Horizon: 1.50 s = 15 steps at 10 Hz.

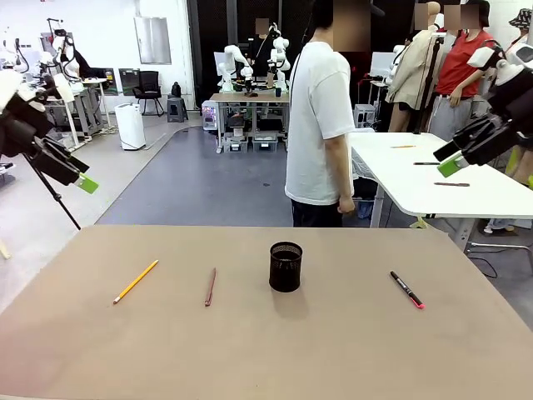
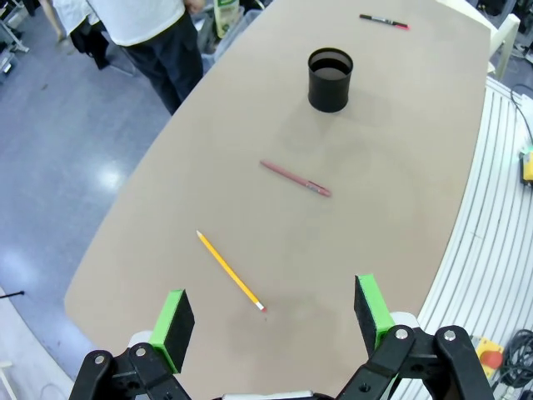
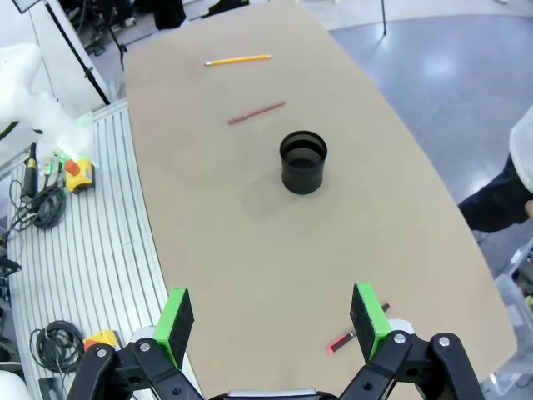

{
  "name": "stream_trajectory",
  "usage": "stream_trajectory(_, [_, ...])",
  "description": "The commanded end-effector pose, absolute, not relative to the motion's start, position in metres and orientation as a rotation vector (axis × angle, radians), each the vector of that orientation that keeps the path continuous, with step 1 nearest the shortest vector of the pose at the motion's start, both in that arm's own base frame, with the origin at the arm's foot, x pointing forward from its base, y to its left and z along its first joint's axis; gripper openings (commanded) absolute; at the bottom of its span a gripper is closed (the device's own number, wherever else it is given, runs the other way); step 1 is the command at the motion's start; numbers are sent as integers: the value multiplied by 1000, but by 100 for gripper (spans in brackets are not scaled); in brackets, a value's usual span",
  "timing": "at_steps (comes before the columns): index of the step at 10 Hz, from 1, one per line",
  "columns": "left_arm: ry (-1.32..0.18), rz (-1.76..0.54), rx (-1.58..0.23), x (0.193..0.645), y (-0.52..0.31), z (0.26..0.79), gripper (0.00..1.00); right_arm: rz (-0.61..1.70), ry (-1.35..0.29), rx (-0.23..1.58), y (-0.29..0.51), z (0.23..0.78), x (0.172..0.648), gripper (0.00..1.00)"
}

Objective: Place the pens into the pen holder.
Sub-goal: Pick up a writing instrument from the table and place it into the Pen holder.

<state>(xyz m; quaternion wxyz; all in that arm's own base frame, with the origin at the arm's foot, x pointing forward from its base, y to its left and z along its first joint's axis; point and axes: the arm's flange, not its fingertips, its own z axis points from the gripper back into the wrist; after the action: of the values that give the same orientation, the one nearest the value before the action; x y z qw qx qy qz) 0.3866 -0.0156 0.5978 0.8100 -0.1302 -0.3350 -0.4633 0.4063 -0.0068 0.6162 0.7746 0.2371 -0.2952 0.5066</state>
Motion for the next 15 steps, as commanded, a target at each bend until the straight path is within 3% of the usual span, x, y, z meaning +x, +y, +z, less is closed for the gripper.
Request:
stream_trajectory(1, [-726,-995,-283,382,-15,603,100,1085,-666,510,-3,614,410,100])
stream_trajectory(15, [-723,-992,-276,385,-16,600,100,1053,-651,516,-9,619,412,100])
